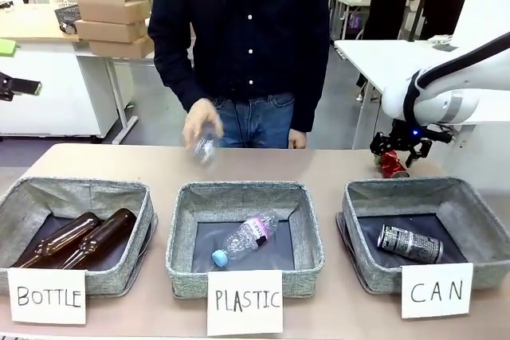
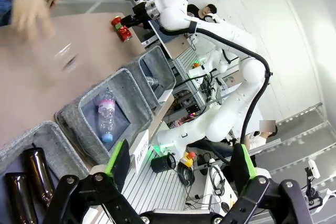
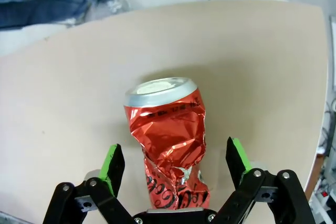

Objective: Sort the can waste into the basket.
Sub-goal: Pick up the can waste from the table and place it in the right Fabric basket.

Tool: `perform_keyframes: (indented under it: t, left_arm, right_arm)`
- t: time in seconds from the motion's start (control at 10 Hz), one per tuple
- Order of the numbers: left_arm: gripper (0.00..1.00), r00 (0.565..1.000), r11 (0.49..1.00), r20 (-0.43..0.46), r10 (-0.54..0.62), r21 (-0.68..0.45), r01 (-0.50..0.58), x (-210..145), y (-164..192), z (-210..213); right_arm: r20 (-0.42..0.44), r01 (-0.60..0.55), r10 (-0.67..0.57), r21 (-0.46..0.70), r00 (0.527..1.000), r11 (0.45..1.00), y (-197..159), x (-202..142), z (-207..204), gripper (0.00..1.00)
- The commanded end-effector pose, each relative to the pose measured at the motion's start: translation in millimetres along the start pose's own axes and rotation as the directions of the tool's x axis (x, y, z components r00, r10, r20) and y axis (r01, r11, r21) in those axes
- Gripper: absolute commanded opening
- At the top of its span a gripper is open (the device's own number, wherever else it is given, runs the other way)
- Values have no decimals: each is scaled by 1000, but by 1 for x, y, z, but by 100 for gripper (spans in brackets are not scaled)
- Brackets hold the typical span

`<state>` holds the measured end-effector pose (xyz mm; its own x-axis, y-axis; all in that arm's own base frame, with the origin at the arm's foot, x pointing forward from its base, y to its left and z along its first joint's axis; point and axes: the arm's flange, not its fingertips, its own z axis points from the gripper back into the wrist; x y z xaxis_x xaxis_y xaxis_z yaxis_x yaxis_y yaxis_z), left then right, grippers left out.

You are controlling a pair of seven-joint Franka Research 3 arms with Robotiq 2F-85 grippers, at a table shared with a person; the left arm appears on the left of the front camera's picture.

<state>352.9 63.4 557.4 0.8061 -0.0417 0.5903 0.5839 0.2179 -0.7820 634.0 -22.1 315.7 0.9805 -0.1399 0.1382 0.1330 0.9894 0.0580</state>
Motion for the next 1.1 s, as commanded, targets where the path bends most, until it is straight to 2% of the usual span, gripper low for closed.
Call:
perform_keyframes:
  t: [0.0,0.1,0.2,0.3,0.4,0.5,0.6,1.0]
  left_arm:
    - [100,1000,1000,-4,-16,6,16,-3,-1,-1]
    - [100,1000,1000,-4,-16,6,16,-3,-1,-1]
    - [100,1000,1000,-4,-16,6,16,-3,-1,-1]
    - [100,1000,1000,-4,-16,6,16,-3,-1,-1]
    - [100,1000,1000,-4,-16,6,16,-3,-1,-1]
    - [100,1000,1000,-4,-16,6,16,-3,-1,-1]
    - [100,1000,1000,-4,-16,6,16,-3,-1,-1]
    - [100,1000,1000,-4,-16,6,16,-3,-1,-1]
  right_arm:
    - [-4,-41,41,7,999,999,0,8,5,100]
    - [-6,-39,39,11,999,999,1,8,5,100]
    - [-8,-44,44,6,999,999,2,8,7,41]
    - [-8,-47,47,9,999,999,3,8,8,40]
    - [-6,-56,56,10,998,998,4,7,9,0]
    - [-12,-62,62,14,998,998,4,7,9,35]
    - [-18,-64,64,20,998,998,4,7,10,0]
    - [-29,-85,86,18,996,996,7,7,11,0]
